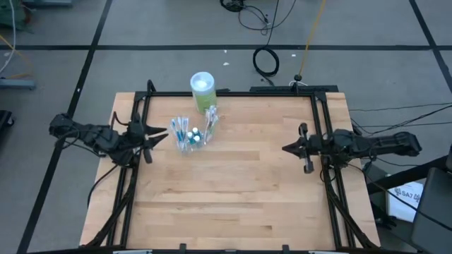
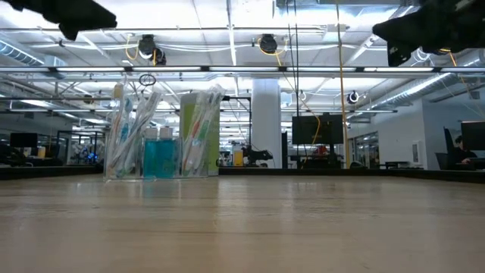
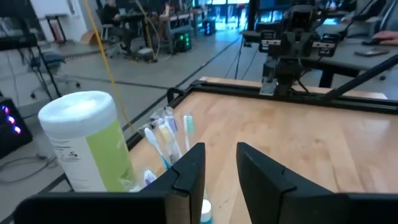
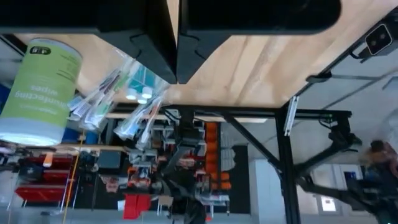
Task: Pick & Place toothbrushing station
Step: Return to Home Position
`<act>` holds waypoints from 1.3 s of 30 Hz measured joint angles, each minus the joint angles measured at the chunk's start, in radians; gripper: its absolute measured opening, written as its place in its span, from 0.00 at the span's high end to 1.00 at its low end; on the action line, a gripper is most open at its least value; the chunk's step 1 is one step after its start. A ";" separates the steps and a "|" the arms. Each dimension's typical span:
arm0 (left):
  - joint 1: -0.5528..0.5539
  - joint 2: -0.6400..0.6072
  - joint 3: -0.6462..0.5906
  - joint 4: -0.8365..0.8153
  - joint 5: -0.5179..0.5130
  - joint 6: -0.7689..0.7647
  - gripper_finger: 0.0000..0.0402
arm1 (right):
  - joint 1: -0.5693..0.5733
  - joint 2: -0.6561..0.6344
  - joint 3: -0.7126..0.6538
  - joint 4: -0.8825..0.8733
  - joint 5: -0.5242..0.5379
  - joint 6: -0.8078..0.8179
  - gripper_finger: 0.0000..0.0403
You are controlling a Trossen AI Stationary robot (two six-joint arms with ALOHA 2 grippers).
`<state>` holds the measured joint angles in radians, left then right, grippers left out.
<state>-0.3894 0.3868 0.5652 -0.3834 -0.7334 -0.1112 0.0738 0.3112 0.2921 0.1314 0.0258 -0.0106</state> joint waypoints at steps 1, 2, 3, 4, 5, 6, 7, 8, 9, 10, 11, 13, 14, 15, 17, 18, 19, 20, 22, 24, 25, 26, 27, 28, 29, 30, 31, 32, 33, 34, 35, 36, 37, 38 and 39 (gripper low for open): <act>-0.004 -0.024 -0.027 0.021 0.001 0.016 0.76 | 0.000 -0.023 -0.012 -0.001 -0.002 -0.002 1.00; -0.008 -0.049 -0.052 0.038 0.004 0.037 0.76 | 0.000 -0.044 -0.024 -0.002 -0.003 -0.002 1.00; -0.011 -0.075 -0.075 0.056 0.016 0.061 0.76 | 0.000 -0.065 -0.035 -0.006 -0.003 -0.002 1.00; -0.014 -0.101 -0.096 0.071 0.031 0.081 0.76 | 0.000 -0.087 -0.048 -0.011 -0.003 -0.002 1.00; -0.017 -0.127 -0.116 0.082 0.046 0.093 0.76 | 0.000 -0.108 -0.061 -0.011 -0.003 -0.002 1.00; -0.019 -0.152 -0.136 0.096 0.064 0.105 0.76 | 0.000 -0.128 -0.075 -0.011 -0.004 -0.006 1.00; -0.021 -0.176 -0.154 0.105 0.084 0.112 0.76 | 0.000 -0.148 -0.091 -0.013 -0.011 -0.017 1.00; -0.024 -0.202 -0.170 0.107 0.100 0.114 0.76 | 0.000 -0.166 -0.106 -0.012 -0.036 -0.034 1.00; -0.026 -0.228 -0.186 0.107 0.115 0.112 0.76 | 0.000 -0.182 -0.121 -0.011 -0.069 -0.045 1.00; -0.027 -0.251 -0.202 0.112 0.120 0.110 0.76 | 0.000 -0.197 -0.136 -0.010 -0.099 -0.049 1.00; -0.027 -0.274 -0.218 0.118 0.126 0.110 0.76 | 0.000 -0.212 -0.151 -0.012 -0.129 -0.051 1.00; -0.027 -0.319 -0.246 0.119 0.135 0.110 0.76 | 0.000 -0.236 -0.173 -0.008 -0.168 -0.051 1.00; -0.027 -0.341 -0.257 0.119 0.139 0.111 0.76 | 0.000 -0.250 -0.179 -0.007 -0.181 -0.051 1.00; -0.027 -0.363 -0.267 0.119 0.145 0.112 0.76 | 0.000 -0.262 -0.183 -0.006 -0.184 -0.046 1.00; -0.028 -0.382 -0.283 0.125 0.159 0.119 0.76 | 0.000 -0.285 -0.187 -0.007 -0.185 -0.031 1.00; -0.027 -0.380 -0.287 0.125 0.166 0.126 0.76 | 0.000 -0.295 -0.190 -0.009 -0.184 -0.030 1.00; -0.027 -0.380 -0.291 0.113 0.176 0.130 0.76 | 0.000 -0.304 -0.194 -0.011 -0.185 -0.030 1.00; -0.027 -0.381 -0.291 0.117 0.192 0.133 0.76 | 0.000 -0.309 -0.198 -0.008 -0.185 -0.030 1.00; -0.028 -0.381 -0.288 0.122 0.212 0.143 0.76 | 0.000 -0.308 -0.209 -0.010 -0.184 -0.030 1.00; -0.027 -0.381 -0.289 0.108 0.241 0.148 0.76 | 0.000 -0.306 -0.221 -0.010 -0.184 -0.029 1.00; -0.027 -0.381 -0.289 0.109 0.261 0.158 0.76 | 0.000 -0.307 -0.229 -0.007 -0.182 -0.028 1.00; -0.027 -0.381 -0.289 0.113 0.286 0.173 0.76 | 0.000 -0.307 -0.234 -0.004 -0.182 -0.028 1.00; -0.028 -0.381 -0.289 0.114 0.314 0.187 0.76 | 0.000 -0.307 -0.234 -0.007 -0.182 -0.028 1.00; -0.027 -0.381 -0.290 0.114 0.345 0.197 0.76 | 0.000 -0.307 -0.235 -0.010 -0.182 -0.028 1.00; -0.028 -0.381 -0.296 0.128 0.375 0.206 0.76 | 0.000 -0.306 -0.235 -0.007 -0.182 -0.027 1.00; -0.028 -0.381 -0.308 0.150 0.397 0.214 0.76 | 0.000 -0.307 -0.235 -0.006 -0.182 -0.023 1.00; -0.028 -0.381 -0.328 0.173 0.412 0.229 0.76 | 0.000 -0.307 -0.236 -0.007 -0.182 -0.017 1.00; -0.028 -0.381 -0.350 0.198 0.421 0.244 0.76 | 0.000 -0.306 -0.236 -0.009 -0.182 -0.010 1.00; -0.028 -0.381 -0.373 0.227 0.422 0.259 0.76 | 0.000 -0.306 -0.236 -0.009 -0.182 -0.003 1.00; -0.027 -0.380 -0.394 0.261 0.420 0.274 0.76 | 0.000 -0.307 -0.236 -0.009 -0.182 0.001 1.00; -0.027 -0.380 -0.409 0.289 0.416 0.285 0.76 | 0.000 -0.307 -0.237 -0.013 -0.182 0.002 1.00; -0.027 -0.380 -0.423 0.316 0.413 0.292 0.76 | 0.000 -0.306 -0.237 -0.020 -0.183 -0.001 1.00; -0.026 -0.381 -0.436 0.337 0.408 0.294 0.76 | 0.000 -0.306 -0.237 -0.023 -0.183 -0.004 1.00; -0.025 -0.380 -0.446 0.347 0.407 0.292 0.76 | 0.000 -0.306 -0.238 -0.023 -0.183 -0.008 1.00; -0.025 -0.380 -0.452 0.349 0.407 0.277 0.76 | 0.000 -0.306 -0.238 -0.023 -0.183 -0.009 0.99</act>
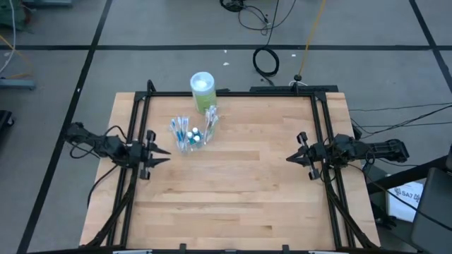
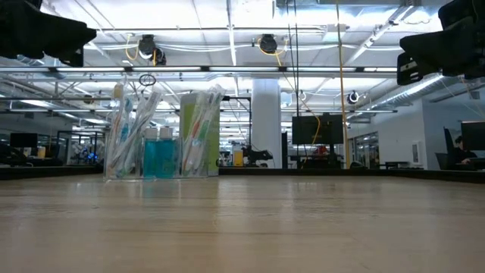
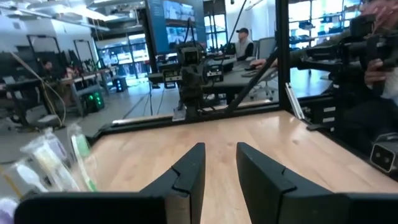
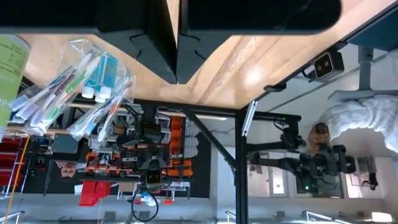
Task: Pick & Place toothbrushing station
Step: Return to Home Position
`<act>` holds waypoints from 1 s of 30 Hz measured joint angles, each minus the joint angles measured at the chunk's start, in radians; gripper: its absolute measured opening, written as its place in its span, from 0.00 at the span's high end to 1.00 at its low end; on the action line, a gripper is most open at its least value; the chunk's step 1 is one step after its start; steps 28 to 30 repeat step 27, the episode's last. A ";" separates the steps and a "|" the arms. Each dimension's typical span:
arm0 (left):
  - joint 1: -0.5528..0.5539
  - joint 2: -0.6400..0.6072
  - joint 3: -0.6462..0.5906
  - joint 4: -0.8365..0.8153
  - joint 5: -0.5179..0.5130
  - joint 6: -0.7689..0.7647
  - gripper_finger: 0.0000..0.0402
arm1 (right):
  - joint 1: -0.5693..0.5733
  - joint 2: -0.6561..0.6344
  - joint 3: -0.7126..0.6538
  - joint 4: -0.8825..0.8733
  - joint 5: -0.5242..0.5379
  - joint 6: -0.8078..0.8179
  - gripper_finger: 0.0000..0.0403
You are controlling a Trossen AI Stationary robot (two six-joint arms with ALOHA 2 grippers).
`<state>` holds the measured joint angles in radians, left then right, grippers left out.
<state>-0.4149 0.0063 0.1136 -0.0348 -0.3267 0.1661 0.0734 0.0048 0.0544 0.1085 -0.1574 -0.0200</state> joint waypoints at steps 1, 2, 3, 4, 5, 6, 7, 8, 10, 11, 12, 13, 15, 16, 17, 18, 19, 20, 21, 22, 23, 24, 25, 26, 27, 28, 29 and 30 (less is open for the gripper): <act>0.000 0.000 -0.005 0.001 -0.001 -0.017 0.76 | 0.000 0.000 0.000 -0.001 0.000 0.000 0.99; 0.000 0.000 -0.009 0.003 -0.001 -0.031 0.76 | 0.000 0.000 0.000 -0.002 0.000 0.001 0.99; 0.000 0.000 -0.014 0.006 -0.002 -0.042 0.76 | 0.000 0.000 0.000 -0.003 0.000 0.001 0.99; 0.000 0.000 -0.022 0.007 -0.002 -0.045 0.76 | 0.000 0.000 0.000 -0.003 0.000 0.001 0.99; 0.000 0.000 -0.034 0.013 0.000 -0.047 0.76 | 0.000 0.000 0.000 -0.003 0.000 0.001 0.99; 0.000 0.000 -0.051 0.033 0.006 -0.048 0.76 | 0.000 0.000 -0.001 -0.004 0.000 0.001 0.99; 0.000 0.000 -0.071 0.063 0.012 -0.044 0.76 | 0.000 0.000 -0.001 -0.004 0.000 0.001 0.99; 0.000 0.000 -0.090 0.098 0.012 -0.036 0.76 | 0.000 0.000 -0.001 -0.004 0.000 0.000 1.00; 0.000 0.002 -0.099 0.112 0.011 -0.025 0.76 | 0.000 0.000 -0.001 -0.004 0.000 0.001 0.99; 0.000 0.002 -0.099 0.117 0.011 -0.025 0.76 | 0.000 0.000 -0.001 -0.005 -0.001 0.000 0.99; 0.000 0.002 -0.099 0.123 0.011 -0.025 0.76 | 0.000 0.000 -0.001 -0.006 -0.001 0.000 0.99; 0.000 0.001 -0.099 0.124 0.011 -0.026 0.76 | 0.000 0.000 -0.002 -0.008 -0.001 0.000 0.99; 0.001 0.001 -0.099 0.122 0.011 -0.030 0.76 | 0.000 0.000 -0.002 -0.009 -0.001 0.001 0.99; 0.001 0.001 -0.099 0.122 0.011 -0.037 0.76 | 0.000 0.000 -0.002 -0.009 -0.001 0.000 0.99; 0.001 0.001 -0.099 0.120 0.009 -0.045 0.76 | 0.000 0.000 -0.002 -0.009 -0.001 0.000 0.99; 0.001 0.001 -0.099 0.116 0.008 -0.048 0.76 | 0.000 0.000 -0.002 -0.009 -0.001 0.001 0.99; 0.001 0.002 -0.099 0.112 0.007 -0.048 0.76 | 0.000 0.000 -0.002 -0.009 -0.001 0.000 1.00; 0.001 0.002 -0.099 0.110 0.007 -0.049 0.76 | 0.000 0.000 -0.002 -0.009 -0.001 0.000 0.99; 0.001 0.002 -0.099 0.112 0.007 -0.049 0.76 | 0.000 0.000 -0.002 -0.009 -0.001 0.000 0.99; 0.001 0.002 -0.099 0.114 0.007 -0.049 0.76 | 0.000 0.000 -0.002 -0.009 -0.001 0.000 0.99; 0.001 0.002 -0.099 0.115 0.007 -0.049 0.76 | 0.000 0.000 -0.002 -0.008 -0.001 0.000 0.99; 0.001 0.002 -0.099 0.114 0.006 -0.048 0.76 | 0.000 0.000 -0.002 -0.008 -0.001 0.000 0.99; 0.001 0.002 -0.099 0.114 0.006 -0.044 0.76 | 0.000 0.000 -0.002 -0.008 -0.001 0.000 0.99; 0.001 0.002 -0.099 0.114 0.006 -0.040 0.76 | 0.000 0.000 -0.002 -0.008 -0.001 0.001 0.99; 0.001 0.002 -0.099 0.114 0.006 -0.040 0.76 | 0.000 0.000 -0.002 -0.008 -0.001 0.000 0.99; 0.001 0.002 -0.099 0.114 0.006 -0.040 0.76 | 0.000 0.000 -0.002 -0.008 -0.001 0.000 0.99; 0.001 0.002 -0.099 0.114 0.006 -0.040 0.76 | 0.000 0.000 -0.002 -0.008 -0.001 0.000 0.99; 0.001 0.002 -0.099 0.114 0.006 -0.040 0.76 | 0.000 0.000 -0.002 -0.008 -0.001 0.000 0.99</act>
